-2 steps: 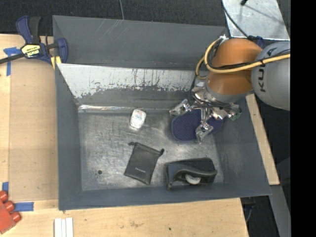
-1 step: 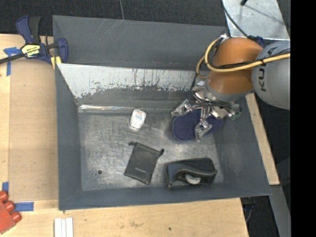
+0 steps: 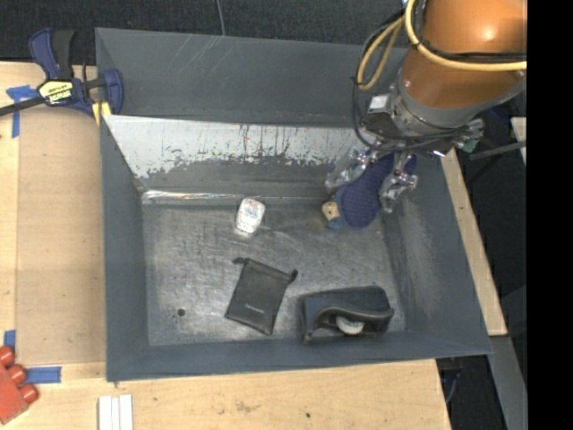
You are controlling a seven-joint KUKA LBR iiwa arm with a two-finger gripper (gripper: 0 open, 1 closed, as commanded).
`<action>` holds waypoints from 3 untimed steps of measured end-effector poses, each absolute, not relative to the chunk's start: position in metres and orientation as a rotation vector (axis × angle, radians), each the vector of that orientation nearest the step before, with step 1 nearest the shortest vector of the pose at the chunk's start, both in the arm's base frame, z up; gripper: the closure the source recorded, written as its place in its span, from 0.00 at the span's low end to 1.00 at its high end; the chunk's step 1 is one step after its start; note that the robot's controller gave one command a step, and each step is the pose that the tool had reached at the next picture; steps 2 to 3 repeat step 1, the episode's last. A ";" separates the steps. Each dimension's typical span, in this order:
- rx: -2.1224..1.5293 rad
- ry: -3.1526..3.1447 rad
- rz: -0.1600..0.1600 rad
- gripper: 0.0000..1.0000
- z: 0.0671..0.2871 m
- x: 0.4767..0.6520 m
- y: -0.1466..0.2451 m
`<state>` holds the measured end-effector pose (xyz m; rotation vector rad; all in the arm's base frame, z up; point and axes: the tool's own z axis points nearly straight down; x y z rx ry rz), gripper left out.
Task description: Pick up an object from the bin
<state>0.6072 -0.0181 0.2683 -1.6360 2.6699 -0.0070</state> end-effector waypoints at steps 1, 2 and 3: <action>-1.779 2.578 -0.005 1.00 0.322 0.588 0.021; -1.779 2.578 -0.005 1.00 0.322 0.588 0.021; -1.779 2.578 -0.005 1.00 0.322 0.588 0.021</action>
Offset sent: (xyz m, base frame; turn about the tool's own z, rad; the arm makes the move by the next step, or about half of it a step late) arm -0.0205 0.0374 0.0499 -0.1086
